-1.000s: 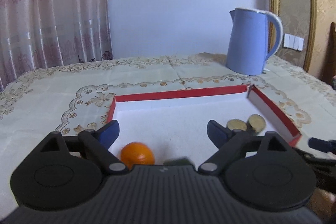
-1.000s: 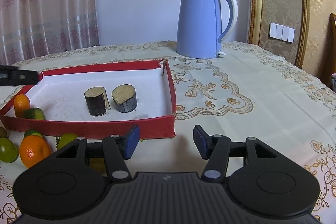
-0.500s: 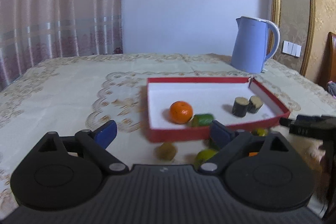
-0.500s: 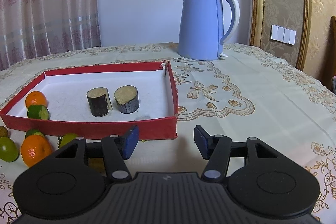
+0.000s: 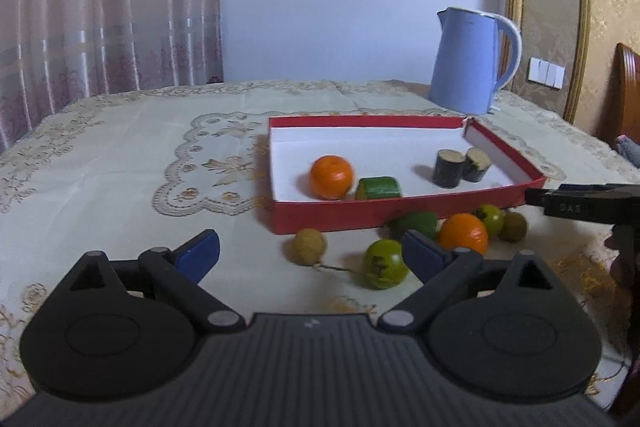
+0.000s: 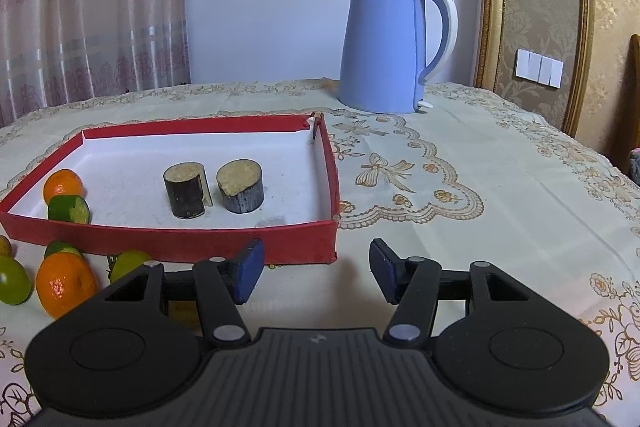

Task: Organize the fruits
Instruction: 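Lower the open left gripper toward the green tomato in front of the tray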

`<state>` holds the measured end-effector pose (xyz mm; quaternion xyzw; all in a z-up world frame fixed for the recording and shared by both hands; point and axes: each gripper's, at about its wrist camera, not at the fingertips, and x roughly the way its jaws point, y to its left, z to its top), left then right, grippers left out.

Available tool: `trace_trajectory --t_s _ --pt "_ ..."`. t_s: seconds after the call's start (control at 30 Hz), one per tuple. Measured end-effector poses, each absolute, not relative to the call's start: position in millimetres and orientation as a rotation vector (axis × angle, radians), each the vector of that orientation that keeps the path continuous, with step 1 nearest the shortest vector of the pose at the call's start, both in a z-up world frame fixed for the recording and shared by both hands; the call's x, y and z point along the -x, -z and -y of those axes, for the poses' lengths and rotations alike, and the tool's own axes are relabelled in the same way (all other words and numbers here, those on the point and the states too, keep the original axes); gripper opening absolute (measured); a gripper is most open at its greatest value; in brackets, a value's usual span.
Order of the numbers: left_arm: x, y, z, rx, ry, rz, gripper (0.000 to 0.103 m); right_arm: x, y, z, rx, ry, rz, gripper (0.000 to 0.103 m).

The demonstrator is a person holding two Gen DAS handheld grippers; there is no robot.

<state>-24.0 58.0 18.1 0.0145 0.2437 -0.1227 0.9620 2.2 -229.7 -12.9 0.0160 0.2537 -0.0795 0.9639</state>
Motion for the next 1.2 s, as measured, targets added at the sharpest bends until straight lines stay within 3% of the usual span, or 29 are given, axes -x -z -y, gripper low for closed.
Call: trace_trajectory --t_s 0.1,0.17,0.53,0.67,1.0,1.13,1.2 --pt "24.4 -14.0 -43.6 -0.048 0.292 -0.506 0.092 -2.3 12.6 230.0 -0.034 0.164 -0.509 0.057" --pt "23.1 -10.6 -34.5 -0.073 0.297 -0.517 0.079 -2.5 12.6 230.0 -0.035 0.164 -0.510 0.057" --pt "11.1 1.2 -16.9 -0.082 0.327 -0.551 0.078 -1.9 12.7 229.5 -0.030 0.158 -0.508 0.057" --pt "7.9 2.6 -11.8 -0.090 0.341 -0.562 0.062 -1.9 12.8 229.8 -0.031 0.157 -0.508 0.057" --pt "-1.6 8.3 -6.6 -0.089 0.356 -0.585 0.059 -2.0 11.8 229.9 -0.029 0.155 -0.513 0.057" --pt "-5.4 9.5 -4.1 -0.083 0.369 -0.602 0.046 -2.0 11.7 230.1 -0.031 0.156 -0.511 0.057" --pt "-5.2 10.5 -2.7 -0.091 0.365 -0.599 0.046 -2.9 12.1 230.0 -0.030 0.155 -0.515 0.057"
